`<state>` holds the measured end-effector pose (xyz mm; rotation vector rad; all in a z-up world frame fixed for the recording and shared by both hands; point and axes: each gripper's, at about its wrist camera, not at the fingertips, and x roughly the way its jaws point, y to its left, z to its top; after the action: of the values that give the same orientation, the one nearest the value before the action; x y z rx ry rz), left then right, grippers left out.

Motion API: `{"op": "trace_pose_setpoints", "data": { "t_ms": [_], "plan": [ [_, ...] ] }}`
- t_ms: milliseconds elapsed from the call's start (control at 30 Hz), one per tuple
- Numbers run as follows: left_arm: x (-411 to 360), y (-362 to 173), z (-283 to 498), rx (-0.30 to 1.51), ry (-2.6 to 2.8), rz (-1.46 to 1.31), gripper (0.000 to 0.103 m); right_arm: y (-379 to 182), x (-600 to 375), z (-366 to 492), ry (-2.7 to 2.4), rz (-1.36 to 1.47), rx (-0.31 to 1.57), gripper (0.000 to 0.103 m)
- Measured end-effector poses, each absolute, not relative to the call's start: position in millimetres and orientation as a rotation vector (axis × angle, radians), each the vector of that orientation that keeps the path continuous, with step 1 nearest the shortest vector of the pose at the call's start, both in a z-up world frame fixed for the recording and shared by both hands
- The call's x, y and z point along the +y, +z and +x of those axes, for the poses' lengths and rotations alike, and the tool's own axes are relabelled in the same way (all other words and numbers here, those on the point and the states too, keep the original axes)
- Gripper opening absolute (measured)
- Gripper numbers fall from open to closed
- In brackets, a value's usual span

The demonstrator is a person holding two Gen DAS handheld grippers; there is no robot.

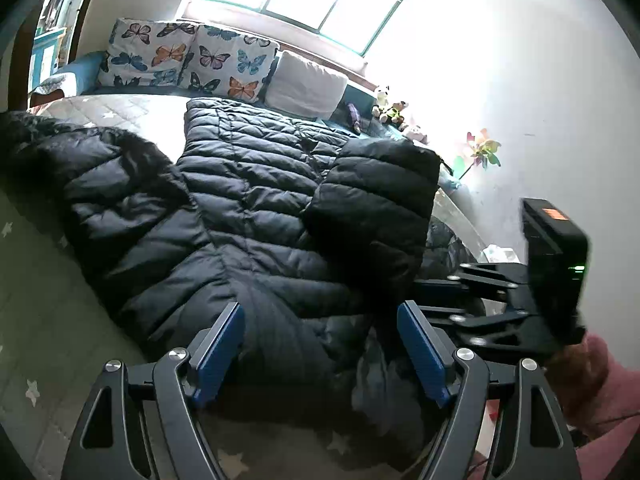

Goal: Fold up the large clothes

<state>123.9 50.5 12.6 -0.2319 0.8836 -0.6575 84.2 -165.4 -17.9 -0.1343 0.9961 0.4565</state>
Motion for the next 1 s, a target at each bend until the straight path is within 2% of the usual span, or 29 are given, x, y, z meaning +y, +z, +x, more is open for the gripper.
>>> {"op": "trace_pose_setpoints", "data": {
  "t_ms": [200,333,533,700,833,1000],
  "plan": [
    [4,22,140,0.899,-0.704,-0.176,0.083,11,-223,62,0.369,-0.030,0.913,0.036],
    [-38,29,153,0.886,-0.693,-0.106,0.089,11,-274,70,0.212,0.006,0.893,0.036],
    [-98,36,173,0.847,-0.638,0.003,0.091,-28,-326,87,0.066,0.052,0.930,0.037],
    [-135,14,190,0.845,-0.487,0.123,0.091,-56,-332,83,0.110,0.091,0.920,0.041],
    [-117,0,204,0.865,-0.387,0.047,0.091,-60,-321,81,0.105,0.009,0.931,0.041],
    [-57,6,199,0.830,-0.267,-0.087,0.091,-44,-324,82,0.101,-0.013,0.954,0.041]
  ]
}}
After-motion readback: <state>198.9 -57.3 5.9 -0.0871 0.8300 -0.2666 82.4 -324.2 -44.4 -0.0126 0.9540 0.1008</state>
